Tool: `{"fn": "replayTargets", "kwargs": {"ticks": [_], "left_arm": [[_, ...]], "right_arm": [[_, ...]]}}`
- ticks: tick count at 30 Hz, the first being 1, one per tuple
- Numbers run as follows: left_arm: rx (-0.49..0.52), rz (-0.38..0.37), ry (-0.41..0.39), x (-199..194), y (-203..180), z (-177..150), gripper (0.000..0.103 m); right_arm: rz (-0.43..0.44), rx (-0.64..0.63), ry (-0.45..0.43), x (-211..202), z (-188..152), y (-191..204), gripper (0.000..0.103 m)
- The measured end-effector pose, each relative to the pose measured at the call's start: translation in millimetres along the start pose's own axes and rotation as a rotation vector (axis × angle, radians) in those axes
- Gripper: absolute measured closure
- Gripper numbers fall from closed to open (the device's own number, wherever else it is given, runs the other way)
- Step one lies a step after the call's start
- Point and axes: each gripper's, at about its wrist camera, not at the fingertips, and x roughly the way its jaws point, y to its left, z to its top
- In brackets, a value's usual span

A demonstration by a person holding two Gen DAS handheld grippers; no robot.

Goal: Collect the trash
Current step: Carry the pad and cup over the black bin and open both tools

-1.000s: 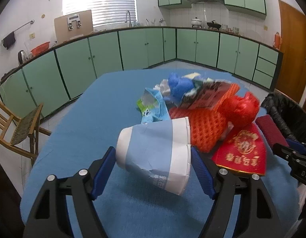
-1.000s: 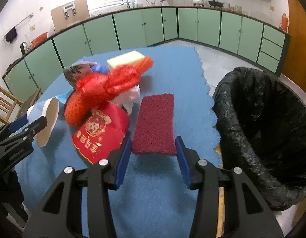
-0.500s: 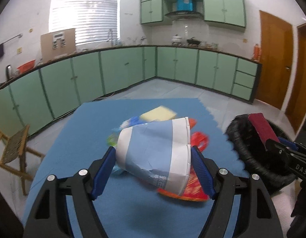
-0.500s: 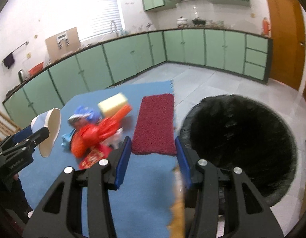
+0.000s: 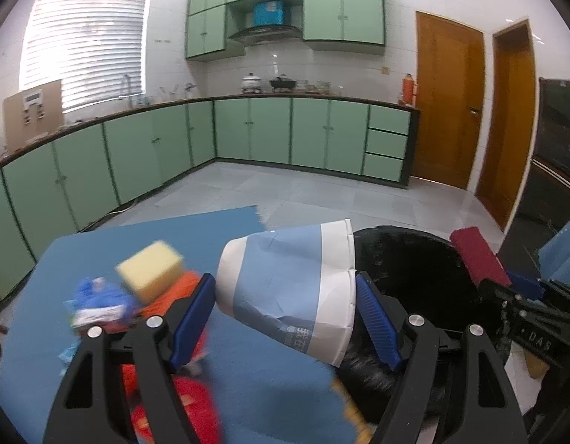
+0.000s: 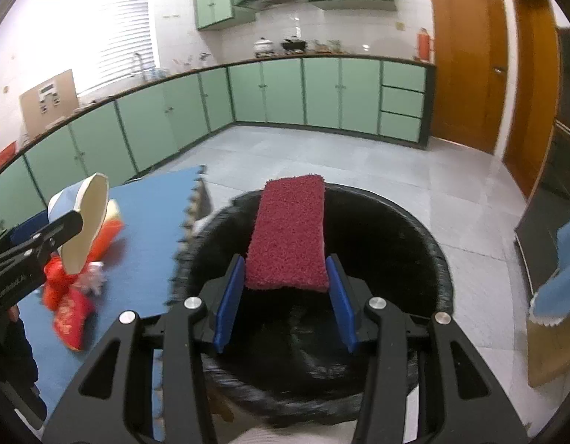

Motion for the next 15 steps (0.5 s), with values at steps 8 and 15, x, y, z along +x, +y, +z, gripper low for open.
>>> {"fn": "replayTargets", "kwargs": {"ticks": [8, 15], "left_arm": [[0.018, -0.057, 0.049, 63.2, -55.0, 7.4, 0.028], [0.051, -0.106, 0.102, 102.6, -90.0, 6.2, 0.021]], "right_arm": [[-0.059, 0.065, 0.024, 33.4, -5.4, -51.4, 0.058], [-0.085, 0.105, 0.061, 55.2, -13.6, -79.8, 0.053]]}}
